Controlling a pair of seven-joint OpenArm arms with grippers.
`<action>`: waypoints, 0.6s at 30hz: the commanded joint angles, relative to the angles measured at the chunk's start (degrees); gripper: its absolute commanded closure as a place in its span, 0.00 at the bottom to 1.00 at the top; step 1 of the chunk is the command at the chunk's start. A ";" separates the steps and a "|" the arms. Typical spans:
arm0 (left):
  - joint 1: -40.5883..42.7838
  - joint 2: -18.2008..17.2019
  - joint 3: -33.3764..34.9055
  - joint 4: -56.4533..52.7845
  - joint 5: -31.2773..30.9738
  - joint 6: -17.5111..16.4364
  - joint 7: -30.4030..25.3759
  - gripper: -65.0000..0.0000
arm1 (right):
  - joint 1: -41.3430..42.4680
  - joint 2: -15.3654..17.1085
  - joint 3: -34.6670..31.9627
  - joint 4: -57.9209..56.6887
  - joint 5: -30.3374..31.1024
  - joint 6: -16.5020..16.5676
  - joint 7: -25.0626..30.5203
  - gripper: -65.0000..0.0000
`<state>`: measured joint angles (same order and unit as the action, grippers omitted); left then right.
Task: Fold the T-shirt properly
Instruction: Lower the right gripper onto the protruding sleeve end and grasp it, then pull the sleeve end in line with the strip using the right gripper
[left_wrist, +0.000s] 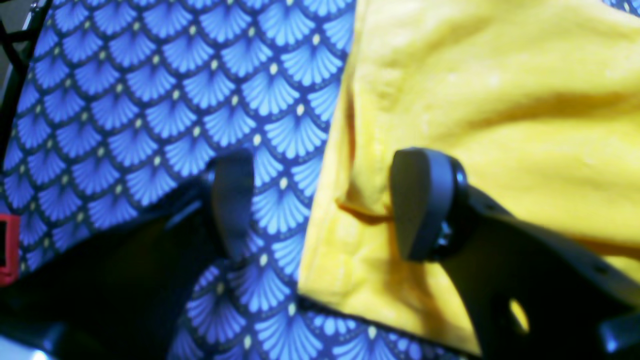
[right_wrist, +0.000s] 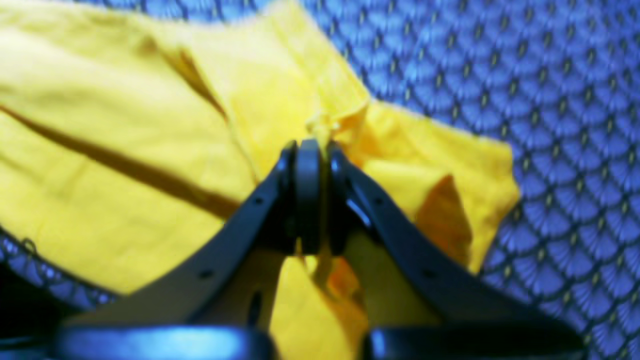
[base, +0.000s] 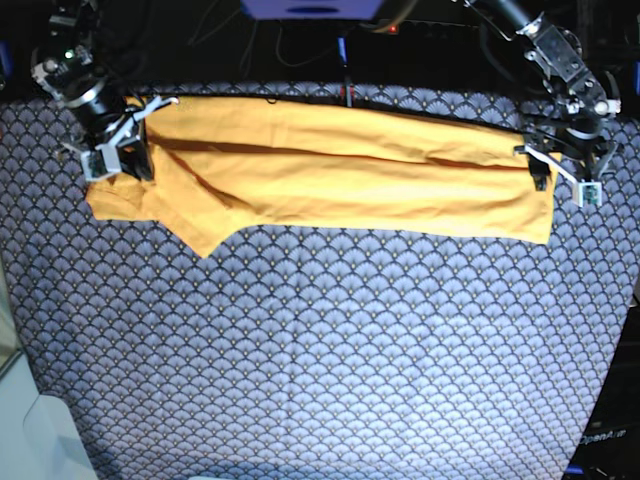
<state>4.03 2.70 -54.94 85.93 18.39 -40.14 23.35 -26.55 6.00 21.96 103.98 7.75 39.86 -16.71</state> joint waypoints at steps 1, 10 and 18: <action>-0.56 -0.55 0.04 1.06 -0.59 0.14 -1.33 0.35 | -1.02 0.55 0.15 0.76 0.74 0.14 2.78 1.00; -0.74 -0.55 0.12 1.15 -0.59 0.14 -1.24 0.35 | -4.80 0.64 0.07 -3.90 0.74 0.14 10.42 1.00; -0.74 -0.55 0.12 1.15 -0.59 0.14 -1.33 0.35 | -6.73 0.73 -1.87 -9.87 0.65 0.14 15.17 1.00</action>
<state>3.95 2.74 -54.87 85.95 18.37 -40.16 23.38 -33.08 6.22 19.79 93.12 7.53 39.83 -3.36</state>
